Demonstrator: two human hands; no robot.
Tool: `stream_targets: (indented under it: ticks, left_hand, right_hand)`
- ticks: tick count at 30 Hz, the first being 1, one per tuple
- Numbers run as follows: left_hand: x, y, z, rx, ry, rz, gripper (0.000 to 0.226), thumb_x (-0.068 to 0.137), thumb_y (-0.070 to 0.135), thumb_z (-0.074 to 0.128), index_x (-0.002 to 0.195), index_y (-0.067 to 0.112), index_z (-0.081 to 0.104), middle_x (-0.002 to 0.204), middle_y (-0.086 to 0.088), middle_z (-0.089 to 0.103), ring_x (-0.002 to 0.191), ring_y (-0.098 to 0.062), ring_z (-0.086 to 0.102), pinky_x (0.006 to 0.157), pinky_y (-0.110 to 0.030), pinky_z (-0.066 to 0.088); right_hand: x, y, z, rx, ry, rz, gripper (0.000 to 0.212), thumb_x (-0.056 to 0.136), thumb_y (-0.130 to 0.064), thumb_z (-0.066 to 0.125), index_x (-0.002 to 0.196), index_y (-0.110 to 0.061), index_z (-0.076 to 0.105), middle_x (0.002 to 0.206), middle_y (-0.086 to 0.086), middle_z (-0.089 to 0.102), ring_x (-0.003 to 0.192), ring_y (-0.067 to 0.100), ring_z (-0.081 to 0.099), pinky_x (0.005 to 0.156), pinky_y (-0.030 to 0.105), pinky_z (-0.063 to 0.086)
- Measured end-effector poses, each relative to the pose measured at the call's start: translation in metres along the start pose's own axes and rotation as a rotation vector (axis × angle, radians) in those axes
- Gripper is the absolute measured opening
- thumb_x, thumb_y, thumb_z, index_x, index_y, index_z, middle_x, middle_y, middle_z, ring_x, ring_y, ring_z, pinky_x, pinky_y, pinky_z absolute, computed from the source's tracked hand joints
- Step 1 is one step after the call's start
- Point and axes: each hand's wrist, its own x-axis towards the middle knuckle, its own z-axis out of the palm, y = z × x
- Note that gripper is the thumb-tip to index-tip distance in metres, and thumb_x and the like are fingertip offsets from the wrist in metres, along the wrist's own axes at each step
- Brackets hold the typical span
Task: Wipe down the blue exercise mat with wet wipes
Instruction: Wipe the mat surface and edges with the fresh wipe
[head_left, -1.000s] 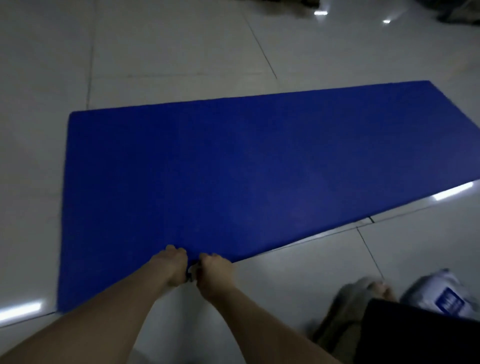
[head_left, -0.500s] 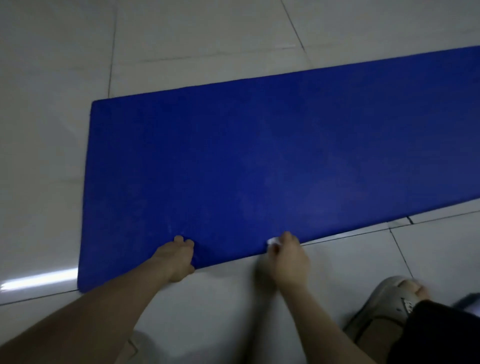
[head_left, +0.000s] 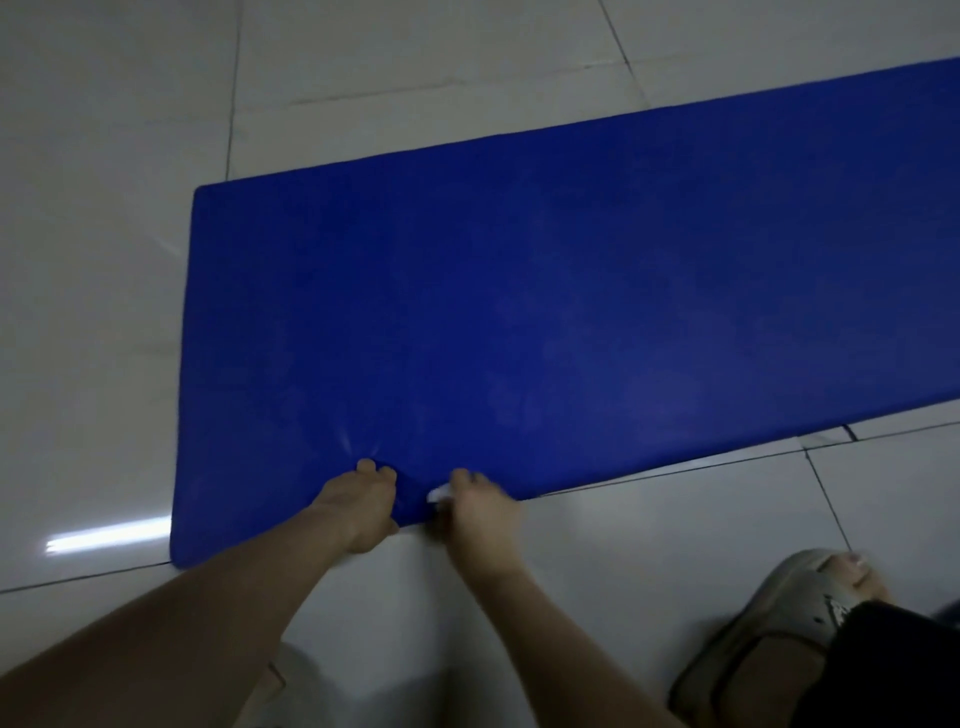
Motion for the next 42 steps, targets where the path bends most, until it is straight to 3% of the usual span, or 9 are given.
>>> stream_targets:
  ticks: [8,11,15,17,20,25,34,38,42]
  left_hand:
    - [-0.001,-0.003,0.000,-0.010,0.004,0.038,0.045,0.098,0.043,0.058,0.132,0.017,0.043,0.131,-0.007,0.040,0.104,-0.020,0.054,0.094,-0.032,0.050]
    - [-0.002,-0.002,-0.001,-0.002,0.003,0.026,0.046,0.097,0.045,0.059,0.131,0.017,0.043,0.131,-0.007,0.041,0.103,-0.020,0.054,0.093,-0.032,0.050]
    - [-0.005,0.002,-0.004,-0.016,0.005,0.020,0.055,0.092,0.060,0.059,0.124,0.017,0.043,0.125,-0.006,0.043,0.099,-0.020,0.056,0.086,-0.032,0.050]
    - [-0.005,0.000,-0.003,-0.005,0.008,0.016,0.050,0.094,0.053,0.059,0.126,0.017,0.043,0.128,-0.007,0.043,0.100,-0.021,0.056,0.088,-0.033,0.051]
    - [-0.004,-0.002,-0.001,-0.002,0.006,0.025,0.047,0.098,0.045,0.058,0.133,0.018,0.042,0.132,-0.006,0.040,0.104,-0.021,0.054,0.094,-0.033,0.051]
    - [-0.003,-0.003,0.000,-0.005,0.023,0.034,0.047,0.097,0.044,0.058,0.133,0.017,0.042,0.131,-0.006,0.040,0.104,-0.021,0.054,0.093,-0.033,0.051]
    - [-0.004,0.000,-0.001,0.021,0.024,0.007,0.046,0.096,0.046,0.060,0.127,0.017,0.044,0.127,-0.008,0.042,0.101,-0.023,0.057,0.090,-0.036,0.053]
    - [-0.003,-0.001,-0.001,0.012,0.020,0.032,0.045,0.097,0.045,0.059,0.130,0.017,0.043,0.129,-0.007,0.041,0.104,-0.022,0.055,0.095,-0.036,0.051]
    - [-0.002,-0.002,0.000,0.008,0.024,0.035,0.044,0.097,0.044,0.059,0.129,0.018,0.044,0.129,-0.006,0.041,0.102,-0.021,0.055,0.093,-0.034,0.051]
  right_hand:
    - [0.002,0.075,-0.031,0.104,0.301,0.390,0.015,0.098,-0.028,0.056,0.097,-0.013,0.052,0.094,0.008,0.064,0.079,0.029,0.065,0.061,0.035,0.043]
    - [0.003,0.031,-0.011,0.079,0.089,0.277,0.016,0.102,-0.028,0.050,0.108,-0.013,0.053,0.105,0.006,0.062,0.087,0.026,0.065,0.070,0.037,0.048]
    - [0.002,-0.018,0.001,-0.034,-0.019,-0.074,0.035,0.061,-0.026,0.087,0.078,-0.019,0.058,0.067,-0.002,0.058,0.048,0.014,0.055,0.042,0.024,0.034]
    - [0.002,-0.005,-0.005,-0.040,-0.066,-0.076,0.029,0.073,-0.032,0.081,0.083,-0.018,0.058,0.073,0.000,0.061,0.056,0.018,0.059,0.047,0.028,0.036]
    - [0.008,0.055,-0.025,0.001,0.087,0.159,0.020,0.098,-0.036,0.054,0.099,-0.015,0.053,0.100,0.005,0.063,0.085,0.027,0.063,0.067,0.037,0.046]
    - [0.005,0.091,-0.048,-0.040,0.260,0.385,0.013,0.103,-0.028,0.048,0.103,-0.016,0.044,0.100,0.006,0.058,0.074,0.025,0.061,0.059,0.033,0.039]
    - [-0.008,-0.007,0.007,-0.020,-0.057,-0.098,0.029,0.076,-0.020,0.078,0.092,-0.022,0.053,0.078,-0.001,0.059,0.054,0.018,0.055,0.045,0.031,0.048]
    - [0.005,0.057,-0.024,-0.039,0.058,0.092,0.017,0.094,-0.030,0.056,0.105,-0.016,0.053,0.101,0.007,0.061,0.085,0.030,0.064,0.066,0.039,0.049]
    - [0.002,0.104,-0.054,-0.057,0.211,0.335,0.016,0.098,-0.030,0.056,0.102,-0.016,0.049,0.096,0.007,0.061,0.076,0.027,0.063,0.063,0.037,0.049]
